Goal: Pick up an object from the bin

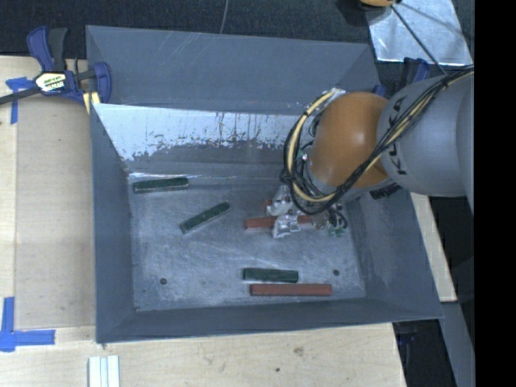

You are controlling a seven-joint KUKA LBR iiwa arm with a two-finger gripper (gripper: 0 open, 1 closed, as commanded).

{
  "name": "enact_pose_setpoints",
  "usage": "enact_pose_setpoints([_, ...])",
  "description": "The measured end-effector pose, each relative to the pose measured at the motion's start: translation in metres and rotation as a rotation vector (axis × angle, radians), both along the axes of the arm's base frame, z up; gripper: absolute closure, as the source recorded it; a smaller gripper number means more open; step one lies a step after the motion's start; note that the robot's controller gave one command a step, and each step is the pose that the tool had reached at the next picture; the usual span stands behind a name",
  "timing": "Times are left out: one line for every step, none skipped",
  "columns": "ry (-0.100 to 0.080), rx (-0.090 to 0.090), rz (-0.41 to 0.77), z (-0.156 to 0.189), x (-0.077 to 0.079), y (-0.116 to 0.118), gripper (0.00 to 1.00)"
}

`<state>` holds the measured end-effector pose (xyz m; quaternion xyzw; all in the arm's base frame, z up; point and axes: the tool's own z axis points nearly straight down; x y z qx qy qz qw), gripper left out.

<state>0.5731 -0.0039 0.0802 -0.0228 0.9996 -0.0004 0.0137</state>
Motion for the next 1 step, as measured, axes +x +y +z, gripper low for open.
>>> enact_pose_setpoints([0.024, 0.0, -0.013, 0.1271, -0.0059, 0.007, 1.0])
